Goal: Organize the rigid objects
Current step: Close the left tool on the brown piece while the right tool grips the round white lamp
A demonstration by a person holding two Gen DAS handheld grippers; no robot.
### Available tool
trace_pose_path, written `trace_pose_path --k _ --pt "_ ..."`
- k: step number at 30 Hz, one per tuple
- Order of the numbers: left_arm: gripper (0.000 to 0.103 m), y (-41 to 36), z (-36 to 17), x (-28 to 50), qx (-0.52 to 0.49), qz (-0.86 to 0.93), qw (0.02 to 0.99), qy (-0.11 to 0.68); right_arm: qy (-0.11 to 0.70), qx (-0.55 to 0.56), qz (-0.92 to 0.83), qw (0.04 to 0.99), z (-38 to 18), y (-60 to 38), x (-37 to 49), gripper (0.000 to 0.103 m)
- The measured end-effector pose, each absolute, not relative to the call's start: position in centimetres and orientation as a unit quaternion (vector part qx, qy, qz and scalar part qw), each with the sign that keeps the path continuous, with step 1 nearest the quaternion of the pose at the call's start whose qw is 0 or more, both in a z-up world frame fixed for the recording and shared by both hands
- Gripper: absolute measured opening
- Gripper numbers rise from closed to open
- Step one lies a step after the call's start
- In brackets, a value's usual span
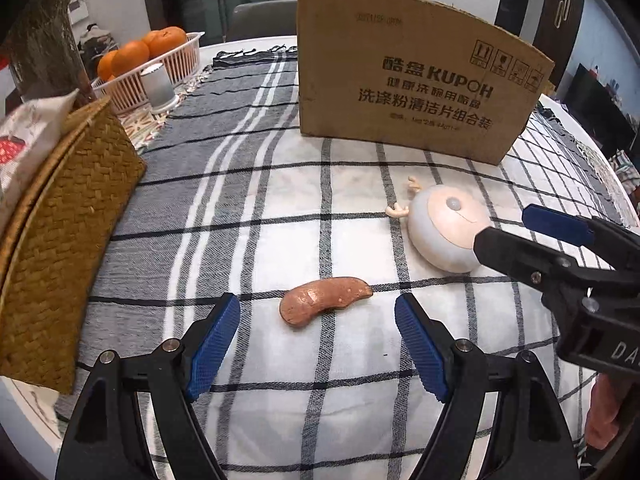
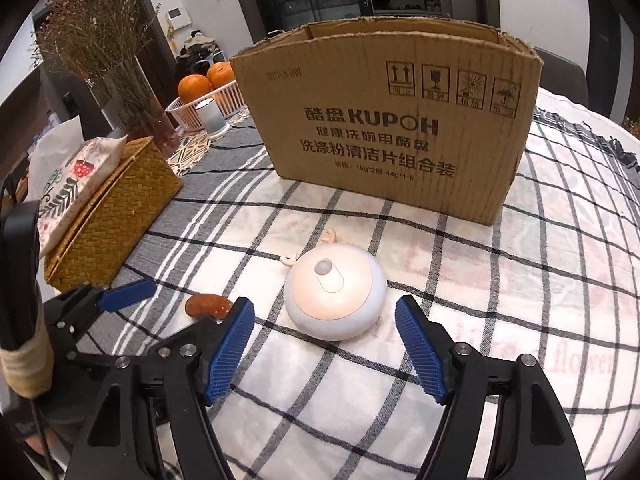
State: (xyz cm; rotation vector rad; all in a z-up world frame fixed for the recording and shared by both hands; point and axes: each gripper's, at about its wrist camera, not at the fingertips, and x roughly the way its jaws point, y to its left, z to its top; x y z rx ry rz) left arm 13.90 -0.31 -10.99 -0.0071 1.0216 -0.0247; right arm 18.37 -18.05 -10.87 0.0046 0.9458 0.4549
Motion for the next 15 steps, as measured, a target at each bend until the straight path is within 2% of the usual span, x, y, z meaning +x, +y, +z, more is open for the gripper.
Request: trace_pose_path --k 11,15 --pt "0.079 0.3 -12.5 15.3 -0.038 0.0 0.865 0.5 0.469 0.0 0.232 0.852 -12.2 -17.0 20.1 0.075" --pt "0.073 0.4 -13.0 15.7 -0.045 0.007 0.86 0.508 0.473 -0.003 0.235 0.849 -12.6 -16.4 20.5 0.078"
